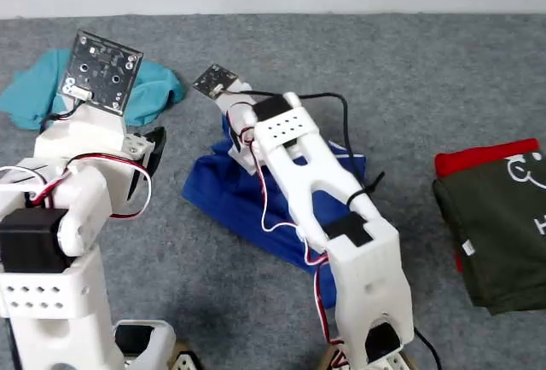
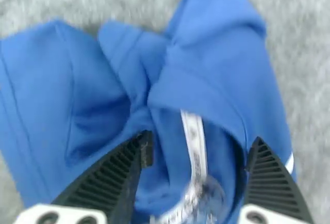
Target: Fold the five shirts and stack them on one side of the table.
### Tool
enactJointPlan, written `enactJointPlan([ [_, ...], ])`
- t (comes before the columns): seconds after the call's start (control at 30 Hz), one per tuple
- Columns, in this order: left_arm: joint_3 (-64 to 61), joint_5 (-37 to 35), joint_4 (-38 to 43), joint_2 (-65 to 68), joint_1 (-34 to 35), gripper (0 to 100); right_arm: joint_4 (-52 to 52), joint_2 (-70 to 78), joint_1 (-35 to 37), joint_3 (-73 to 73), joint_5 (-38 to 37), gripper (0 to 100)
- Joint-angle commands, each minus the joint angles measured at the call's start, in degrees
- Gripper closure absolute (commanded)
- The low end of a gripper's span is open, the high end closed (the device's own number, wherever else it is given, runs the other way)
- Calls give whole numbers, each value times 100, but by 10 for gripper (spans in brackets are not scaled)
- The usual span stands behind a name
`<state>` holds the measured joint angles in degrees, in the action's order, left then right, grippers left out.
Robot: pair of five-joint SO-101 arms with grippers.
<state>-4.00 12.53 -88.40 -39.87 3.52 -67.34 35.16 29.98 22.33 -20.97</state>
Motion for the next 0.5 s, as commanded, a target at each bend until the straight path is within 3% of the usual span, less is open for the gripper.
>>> enactJointPlan([
  [0.0,4,62,88,-114,9,816,497,251,-31,369,-62,703],
  [0.13,4,53,79,-114,9,816,725,884,-207,703,-62,748],
  [0.3,4,53,79,-114,9,816,629,1508,-532,1618,-9,998],
  [0.37,4,53,70,-114,9,816,330,1525,-673,2075,132,956],
  [0.47,4,53,70,-114,9,816,-286,1525,-936,2963,229,993],
])
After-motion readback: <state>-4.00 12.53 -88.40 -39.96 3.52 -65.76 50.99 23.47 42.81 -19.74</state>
